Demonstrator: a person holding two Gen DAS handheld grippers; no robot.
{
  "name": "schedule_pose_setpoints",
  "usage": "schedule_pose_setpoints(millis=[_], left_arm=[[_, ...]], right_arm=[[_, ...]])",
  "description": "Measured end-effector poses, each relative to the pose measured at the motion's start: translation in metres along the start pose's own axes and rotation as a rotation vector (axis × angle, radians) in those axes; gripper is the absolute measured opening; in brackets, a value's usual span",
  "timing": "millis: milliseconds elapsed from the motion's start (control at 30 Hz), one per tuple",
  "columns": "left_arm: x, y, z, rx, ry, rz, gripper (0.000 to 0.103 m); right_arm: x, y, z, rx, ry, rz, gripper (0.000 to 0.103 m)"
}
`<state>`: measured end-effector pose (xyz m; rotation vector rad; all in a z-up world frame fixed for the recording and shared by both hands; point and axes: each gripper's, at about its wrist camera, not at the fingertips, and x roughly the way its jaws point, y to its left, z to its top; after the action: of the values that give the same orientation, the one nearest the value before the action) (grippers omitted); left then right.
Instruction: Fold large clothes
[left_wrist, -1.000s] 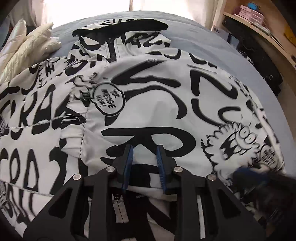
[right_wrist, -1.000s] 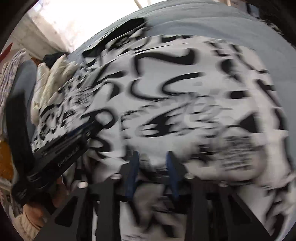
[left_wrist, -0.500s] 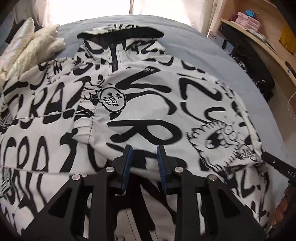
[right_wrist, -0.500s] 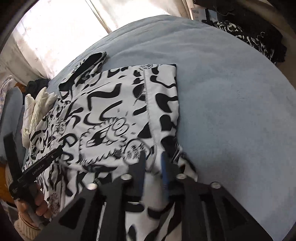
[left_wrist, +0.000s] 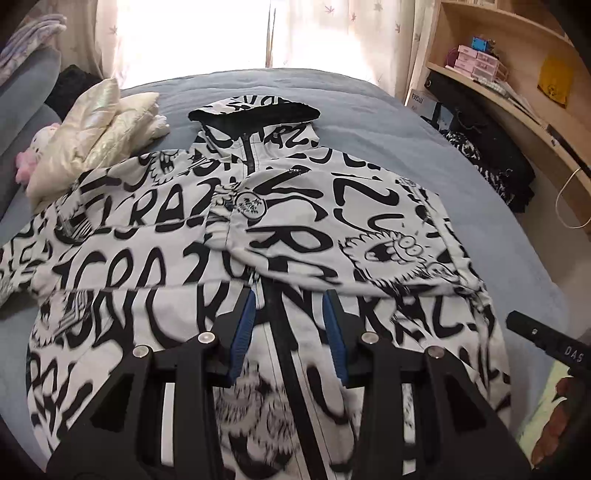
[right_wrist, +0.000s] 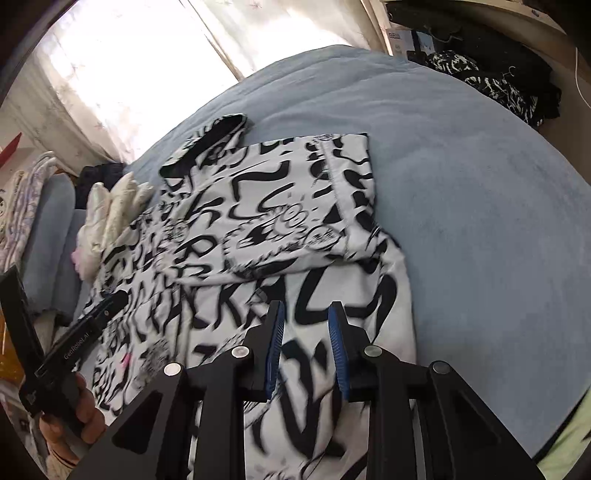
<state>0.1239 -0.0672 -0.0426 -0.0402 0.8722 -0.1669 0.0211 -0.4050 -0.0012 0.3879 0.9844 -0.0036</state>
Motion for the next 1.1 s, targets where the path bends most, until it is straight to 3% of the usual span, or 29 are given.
schedule_pose_setpoints(millis=[267,433,567,833,1100], left_arm=[[-0.06,0.008,-0.029,-0.012,-0.045,-0.006,0.036],[-0.091,0.021,-0.044,-0.018,-0.068,0.002,0.044],[-0.112,0.039,-0.053,-0.037,-0.089,0.015,0.045],[-0.138,0.083,-0.064,-0.095,-0.114,0.03,0.046],[-0.146,0.113,-0.075,-0.115,-0.106,0.059,0.046]], right_arm=[[-0.043,0.054,-0.037,-0.11,-0.023,0.043,0.025],[-0.056,0.104,-0.059,-0.206,-0.031,0.064,0.025],[-0.066,0.146,-0.078,-0.282,-0.037,0.066,0.025],[-0.057,0.216,-0.103,-0.383,-0.015,0.083,0.025],[-0.035,0.252,-0.114,-0.413,0.004,0.079,0.025]])
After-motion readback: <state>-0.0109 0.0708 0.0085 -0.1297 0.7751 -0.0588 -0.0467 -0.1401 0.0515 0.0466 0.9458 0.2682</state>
